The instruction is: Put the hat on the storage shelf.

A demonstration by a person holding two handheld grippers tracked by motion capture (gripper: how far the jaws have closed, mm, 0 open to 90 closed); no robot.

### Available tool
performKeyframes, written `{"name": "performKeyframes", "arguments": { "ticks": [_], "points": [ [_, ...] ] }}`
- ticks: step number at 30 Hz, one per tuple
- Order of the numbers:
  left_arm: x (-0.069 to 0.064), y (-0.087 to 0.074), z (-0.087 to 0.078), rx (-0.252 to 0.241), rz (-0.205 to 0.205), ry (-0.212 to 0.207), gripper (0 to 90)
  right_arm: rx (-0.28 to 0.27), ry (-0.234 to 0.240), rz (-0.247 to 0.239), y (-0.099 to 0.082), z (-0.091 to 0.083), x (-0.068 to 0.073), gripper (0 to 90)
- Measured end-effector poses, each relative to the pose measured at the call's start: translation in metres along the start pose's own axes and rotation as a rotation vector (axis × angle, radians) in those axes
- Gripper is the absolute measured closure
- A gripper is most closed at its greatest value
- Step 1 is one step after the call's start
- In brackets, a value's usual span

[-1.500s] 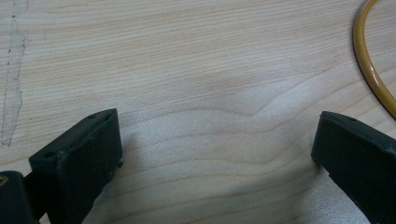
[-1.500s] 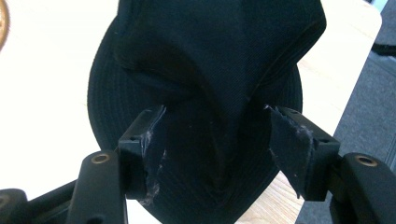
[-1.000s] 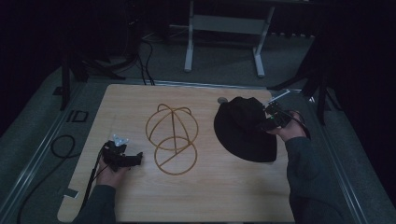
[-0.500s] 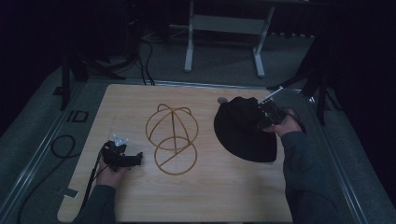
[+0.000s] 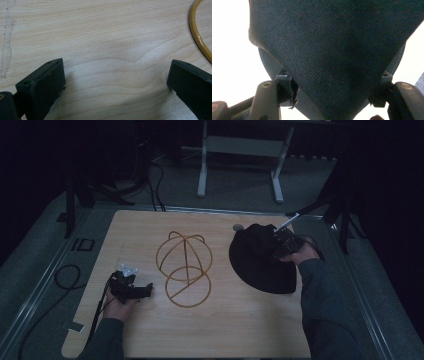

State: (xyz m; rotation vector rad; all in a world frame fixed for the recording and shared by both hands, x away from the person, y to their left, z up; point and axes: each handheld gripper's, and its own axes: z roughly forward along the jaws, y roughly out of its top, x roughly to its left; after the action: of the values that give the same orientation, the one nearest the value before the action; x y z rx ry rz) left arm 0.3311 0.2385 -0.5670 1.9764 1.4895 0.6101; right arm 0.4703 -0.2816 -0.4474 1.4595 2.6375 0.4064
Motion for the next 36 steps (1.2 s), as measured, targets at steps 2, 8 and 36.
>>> {"name": "performKeyframes", "arguments": {
  "ticks": [2,8,36],
  "points": [
    [0.0,0.0,0.0,0.0,0.0,0.0,1.9,0.001,0.003,0.004,0.001,0.001,0.0,41.3],
    [0.0,0.0,0.0,0.001,0.0,0.0,1.9,0.009,0.017,0.009,0.004,0.003,0.0,48.6],
    [0.0,0.0,0.0,0.0,0.0,0.0,1.9,0.033,0.028,-0.026,0.013,-0.006,0.004,86.4]
  ]
}}
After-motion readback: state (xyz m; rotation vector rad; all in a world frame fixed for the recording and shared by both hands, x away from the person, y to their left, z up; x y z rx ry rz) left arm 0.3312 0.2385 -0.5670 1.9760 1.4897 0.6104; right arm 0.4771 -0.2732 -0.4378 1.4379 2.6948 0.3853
